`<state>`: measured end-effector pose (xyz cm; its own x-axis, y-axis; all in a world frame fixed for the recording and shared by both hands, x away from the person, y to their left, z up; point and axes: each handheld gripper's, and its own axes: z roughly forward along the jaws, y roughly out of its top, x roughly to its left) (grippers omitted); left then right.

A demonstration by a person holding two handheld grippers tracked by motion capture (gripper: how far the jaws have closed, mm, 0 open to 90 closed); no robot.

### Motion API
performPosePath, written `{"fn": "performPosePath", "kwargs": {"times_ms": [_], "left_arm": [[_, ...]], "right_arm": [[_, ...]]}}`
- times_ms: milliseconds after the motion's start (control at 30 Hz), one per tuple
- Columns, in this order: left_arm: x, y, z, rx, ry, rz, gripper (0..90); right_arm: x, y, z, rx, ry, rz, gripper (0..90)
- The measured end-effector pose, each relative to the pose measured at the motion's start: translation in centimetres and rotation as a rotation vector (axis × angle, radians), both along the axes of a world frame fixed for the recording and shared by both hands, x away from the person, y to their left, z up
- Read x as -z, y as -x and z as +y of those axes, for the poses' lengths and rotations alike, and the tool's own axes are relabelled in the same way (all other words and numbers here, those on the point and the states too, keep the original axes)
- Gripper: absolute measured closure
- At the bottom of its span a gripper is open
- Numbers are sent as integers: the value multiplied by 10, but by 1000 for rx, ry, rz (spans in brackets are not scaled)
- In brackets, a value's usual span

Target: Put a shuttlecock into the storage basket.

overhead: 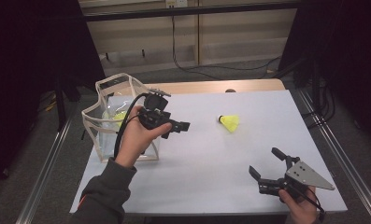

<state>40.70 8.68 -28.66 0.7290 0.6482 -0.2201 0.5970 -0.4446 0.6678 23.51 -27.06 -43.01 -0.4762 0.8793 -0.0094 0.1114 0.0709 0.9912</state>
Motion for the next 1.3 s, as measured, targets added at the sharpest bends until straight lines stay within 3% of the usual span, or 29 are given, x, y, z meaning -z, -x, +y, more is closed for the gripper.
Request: {"fn": "performPosePath", "kwargs": {"times_ms": [300,900,1300], "left_arm": [[15,2,-8,9,-19,-20,132],[38,7,-28,25,-2,-48,118],[52,6,-43,39,4,-41,115]], "right_arm": [[0,0,0,-1,0,1,27],[0,0,0,-3,1,2,27],[0,0,0,-3,3,3,28]]}}
